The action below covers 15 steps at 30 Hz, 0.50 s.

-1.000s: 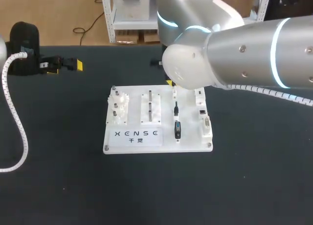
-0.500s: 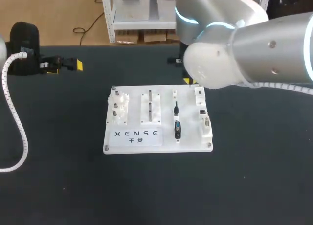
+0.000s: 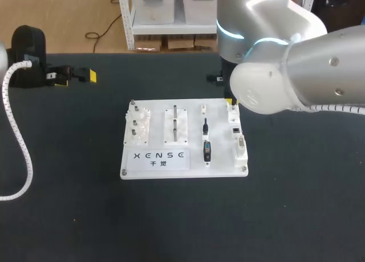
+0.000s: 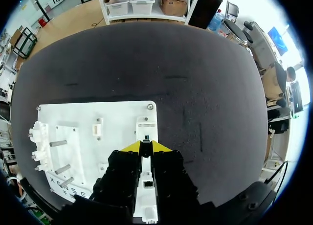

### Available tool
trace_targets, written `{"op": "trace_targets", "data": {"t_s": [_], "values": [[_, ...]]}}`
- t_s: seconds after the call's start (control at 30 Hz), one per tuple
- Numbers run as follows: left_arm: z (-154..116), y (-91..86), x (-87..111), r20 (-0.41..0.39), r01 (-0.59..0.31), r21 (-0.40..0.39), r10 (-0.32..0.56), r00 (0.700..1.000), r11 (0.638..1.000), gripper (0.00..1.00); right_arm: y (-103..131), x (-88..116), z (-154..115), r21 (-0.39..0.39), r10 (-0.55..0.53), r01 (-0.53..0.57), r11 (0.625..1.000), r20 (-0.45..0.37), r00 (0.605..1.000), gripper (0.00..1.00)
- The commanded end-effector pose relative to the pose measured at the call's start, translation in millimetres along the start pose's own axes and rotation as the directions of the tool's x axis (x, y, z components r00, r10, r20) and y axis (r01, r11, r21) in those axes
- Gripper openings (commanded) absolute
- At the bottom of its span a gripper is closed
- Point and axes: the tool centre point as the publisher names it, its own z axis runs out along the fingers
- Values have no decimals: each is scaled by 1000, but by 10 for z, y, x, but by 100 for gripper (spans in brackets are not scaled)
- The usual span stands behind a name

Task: Insert the USB connector, Ethernet cable, and multi-pin plug into their matching sockets one by one.

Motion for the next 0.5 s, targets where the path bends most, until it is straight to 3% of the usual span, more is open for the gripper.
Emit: {"op": "trace_targets", "data": {"t_s": [0.03,0.5], "values": [[0,0,0,0,0,0,0,1000,1000,100,2,-20,55,5,2,-2,1000,-5,1000,0],[0,0,0,0,0,0,0,1000,1000,100,-9,-62,127,9,0,0,1000,-19,1000,0]]}}
